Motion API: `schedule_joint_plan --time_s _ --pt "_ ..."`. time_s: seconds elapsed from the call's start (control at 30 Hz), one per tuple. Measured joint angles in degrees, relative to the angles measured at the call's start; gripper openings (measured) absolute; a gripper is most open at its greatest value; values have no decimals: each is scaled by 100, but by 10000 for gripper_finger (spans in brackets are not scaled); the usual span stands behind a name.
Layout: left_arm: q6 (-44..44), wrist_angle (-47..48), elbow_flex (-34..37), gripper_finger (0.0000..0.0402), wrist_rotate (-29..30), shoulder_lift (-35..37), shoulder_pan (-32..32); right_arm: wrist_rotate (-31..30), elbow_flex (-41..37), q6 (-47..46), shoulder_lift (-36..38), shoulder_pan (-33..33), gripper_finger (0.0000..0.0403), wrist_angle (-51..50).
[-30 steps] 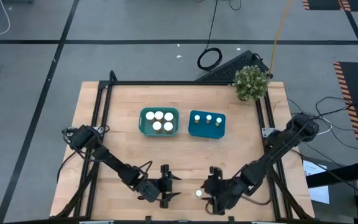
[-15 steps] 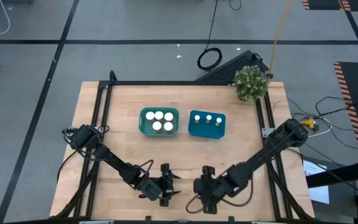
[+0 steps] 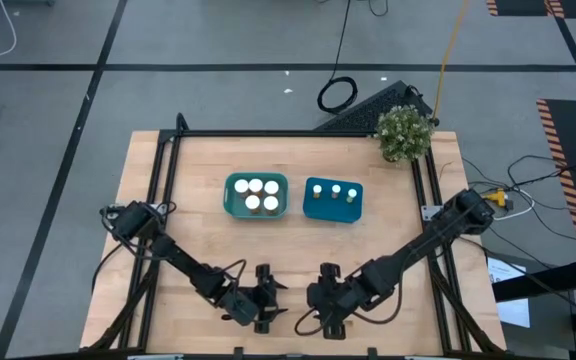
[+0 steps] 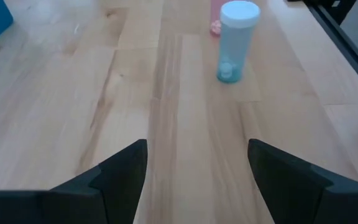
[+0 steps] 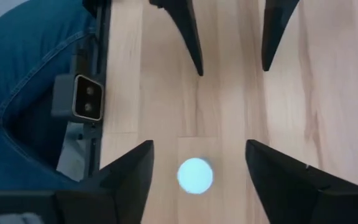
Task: Pick and place medicine bottles into bin by pill shape (circle, oval)
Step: Put the small blue tablet bottle into the blue bin
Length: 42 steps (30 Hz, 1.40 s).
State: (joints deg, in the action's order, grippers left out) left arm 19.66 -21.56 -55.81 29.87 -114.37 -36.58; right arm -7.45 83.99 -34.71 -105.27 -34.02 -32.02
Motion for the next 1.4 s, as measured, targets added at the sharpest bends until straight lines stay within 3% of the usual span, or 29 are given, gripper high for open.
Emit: schedule_joint_plan --time_s 0.2,0.6,0.97,1.4 --pt "33 -2 0 278 15 0 -80 -190 0 111 0 -179 288 15" --pt "33 -4 4 278 22 4 -54 -132 -390 179 2 -138 287 78" --pt "31 0 4 278 22 7 -52 172 -968 154 2 -79 259 854" --pt "-2 -2 4 278 24 7 -52 317 -1075 402 -122 -46 227 1211"
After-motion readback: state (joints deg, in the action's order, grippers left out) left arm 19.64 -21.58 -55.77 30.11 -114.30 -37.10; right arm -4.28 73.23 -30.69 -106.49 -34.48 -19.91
